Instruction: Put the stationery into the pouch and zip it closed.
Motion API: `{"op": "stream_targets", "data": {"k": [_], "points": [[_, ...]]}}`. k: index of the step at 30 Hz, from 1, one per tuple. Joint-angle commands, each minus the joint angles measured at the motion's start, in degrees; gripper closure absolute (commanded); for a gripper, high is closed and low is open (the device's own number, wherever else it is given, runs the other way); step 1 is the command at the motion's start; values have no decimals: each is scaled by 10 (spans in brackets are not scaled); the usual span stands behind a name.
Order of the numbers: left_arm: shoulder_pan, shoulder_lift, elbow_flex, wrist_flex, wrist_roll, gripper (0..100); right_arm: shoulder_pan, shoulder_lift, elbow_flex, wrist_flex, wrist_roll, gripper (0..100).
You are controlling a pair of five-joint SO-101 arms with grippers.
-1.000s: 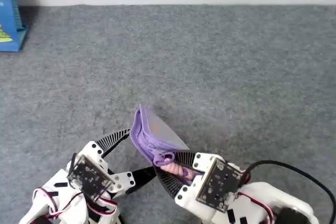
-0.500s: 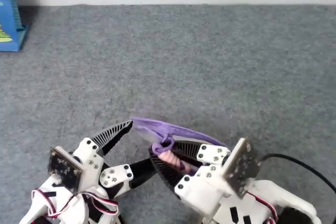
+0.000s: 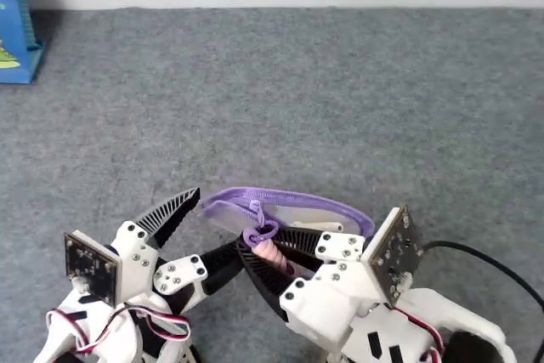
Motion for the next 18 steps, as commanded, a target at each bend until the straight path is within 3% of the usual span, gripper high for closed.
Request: {"op": "stream_targets", "data": {"k": [1, 10, 18], "points": [[-7, -6, -6, -11, -35, 675, -43, 3, -2, 4, -4, 991], [-5, -6, -3, -11, -92, 676, -76, 7, -2, 67, 1, 991], [71, -6, 41, -11, -132, 715, -81, 2, -4, 76, 16, 991]]}}
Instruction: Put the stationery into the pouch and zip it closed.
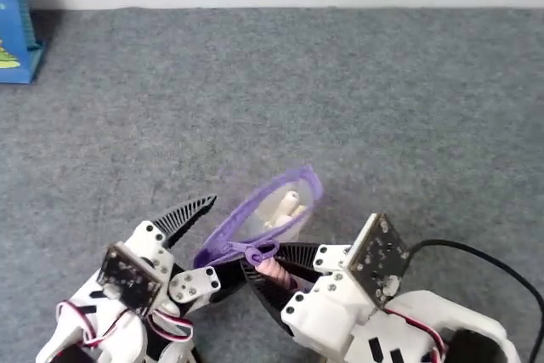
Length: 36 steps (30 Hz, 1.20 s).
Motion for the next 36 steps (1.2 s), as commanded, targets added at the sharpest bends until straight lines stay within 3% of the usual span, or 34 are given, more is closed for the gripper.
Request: {"op": "stream_targets", "data": {"k": [1, 5, 8, 21, 28, 33, 36], "points": [[15, -4, 6, -11, -5, 739, -22, 4, -3, 5, 7, 991], [15, -4, 6, -2, -6, 814, 54, 4, -4, -3, 5, 991], [15, -4, 6, 18, -6, 815, 98, 3, -4, -23, 4, 991], [15, -4, -58, 64, -4, 815, 189, -39, 1, -128, 8, 991], [18, -4, -90, 82, -4, 818, 184, -37, 30, -119, 7, 991], [18, -4, -85, 67, -4, 816, 110, -42, 48, -118, 8, 991], [18, -4, -79, 60, -4, 818, 102, -42, 48, -122, 8, 991]]}}
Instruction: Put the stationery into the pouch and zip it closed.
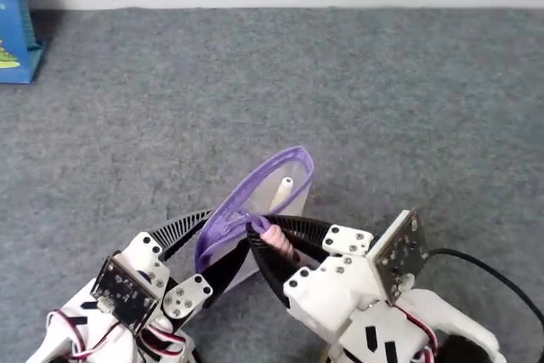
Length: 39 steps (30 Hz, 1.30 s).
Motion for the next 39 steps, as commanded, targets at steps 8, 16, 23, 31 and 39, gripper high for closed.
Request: {"op": "stream_targets", "data": {"k": [8, 16, 23, 31, 39], "points": [[1, -6, -25, 25, -3, 820, -11, -3, -4, -15, 25, 991], [1, -6, -40, 33, -4, 934, -11, -3, -4, -15, 25, 991], [1, -6, -47, 36, -4, 989, 1, -3, -4, -16, 25, 991], [1, -6, -44, 38, 1, 991, 156, 4, -2, -66, 24, 991], [2, -6, -44, 38, 1, 991, 263, 5, 27, -120, 24, 991]]}}
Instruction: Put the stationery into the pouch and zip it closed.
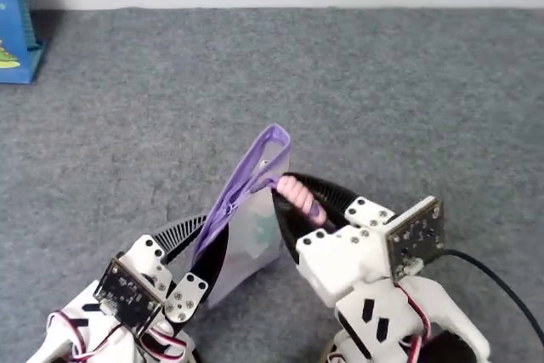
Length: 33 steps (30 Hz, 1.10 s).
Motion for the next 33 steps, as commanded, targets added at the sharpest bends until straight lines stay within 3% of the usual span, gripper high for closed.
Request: {"op": "stream_targets", "data": {"k": [1, 13, 21, 33], "points": [[1, -7, -32, 10, 0, 991, 73, -5, 14, -51, 3, 991], [1, -7, -32, 11, 0, 991, 182, 94, 89, -196, 4, 991], [1, -7, -34, 18, 0, 991, 197, 154, 89, -225, 18, 991], [1, -7, -34, 18, 0, 991, 281, 187, 117, -276, 64, 991]]}}
